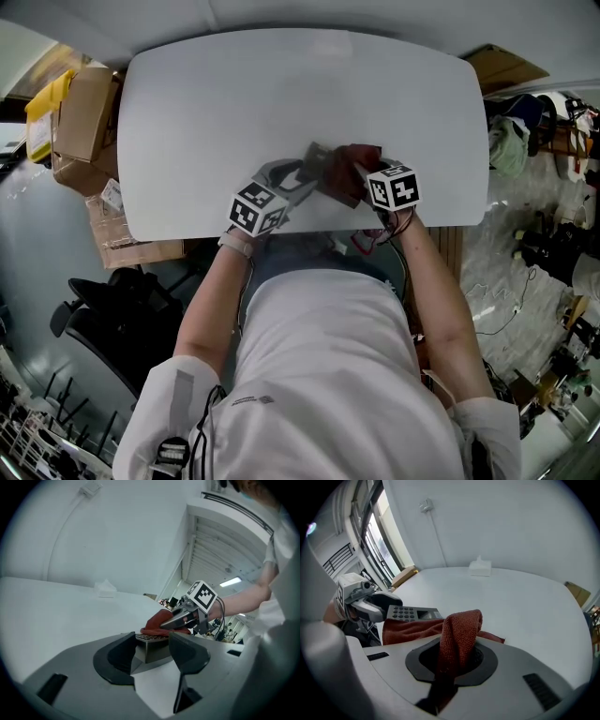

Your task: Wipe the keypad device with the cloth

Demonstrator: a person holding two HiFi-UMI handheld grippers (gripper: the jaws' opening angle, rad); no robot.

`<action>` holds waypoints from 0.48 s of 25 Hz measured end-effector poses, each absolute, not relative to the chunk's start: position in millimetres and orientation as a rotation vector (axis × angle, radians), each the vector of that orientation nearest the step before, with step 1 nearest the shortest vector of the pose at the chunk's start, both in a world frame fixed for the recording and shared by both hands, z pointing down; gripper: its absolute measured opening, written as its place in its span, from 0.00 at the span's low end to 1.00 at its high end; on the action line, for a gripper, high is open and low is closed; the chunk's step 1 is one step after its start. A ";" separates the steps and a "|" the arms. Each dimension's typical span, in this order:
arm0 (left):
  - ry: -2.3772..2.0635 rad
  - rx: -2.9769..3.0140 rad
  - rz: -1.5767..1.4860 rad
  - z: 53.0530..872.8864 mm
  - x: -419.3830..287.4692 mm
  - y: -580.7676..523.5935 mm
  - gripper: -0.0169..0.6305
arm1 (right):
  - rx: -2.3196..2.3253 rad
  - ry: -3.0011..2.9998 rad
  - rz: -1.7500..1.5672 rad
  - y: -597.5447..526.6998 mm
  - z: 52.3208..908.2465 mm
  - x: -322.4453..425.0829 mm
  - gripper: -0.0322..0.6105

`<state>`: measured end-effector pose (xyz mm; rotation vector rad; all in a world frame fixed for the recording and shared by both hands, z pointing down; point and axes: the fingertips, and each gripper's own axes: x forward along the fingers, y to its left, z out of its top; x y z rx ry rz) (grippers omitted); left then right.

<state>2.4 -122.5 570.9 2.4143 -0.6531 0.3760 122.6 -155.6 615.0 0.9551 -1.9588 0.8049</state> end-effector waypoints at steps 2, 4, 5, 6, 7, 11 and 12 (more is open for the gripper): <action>-0.654 2.414 0.378 571.3 2.1 -122.5 0.36 | 0.977 -1.940 0.818 -149.6 618.9 134.2 0.13; -0.658 2.416 0.378 571.7 2.2 -122.9 0.36 | 0.989 -1.924 0.826 -145.9 623.0 141.1 0.13; -0.661 2.416 0.378 571.8 2.2 -123.2 0.36 | 0.993 -1.918 0.825 -145.1 624.9 142.5 0.13; -0.662 2.416 0.377 571.9 2.1 -123.4 0.36 | 0.994 -1.913 0.820 -145.0 626.5 142.9 0.13; -0.663 2.416 0.376 572.0 2.0 -123.5 0.36 | 0.995 -1.909 0.813 -145.2 627.9 142.4 0.13; -0.663 2.418 0.373 571.6 2.3 -123.3 0.36 | 0.981 -1.908 0.795 -148.6 631.7 138.4 0.13; -0.665 2.417 0.370 571.5 2.4 -123.4 0.36 | 0.975 -1.908 0.800 -149.8 632.5 137.7 0.13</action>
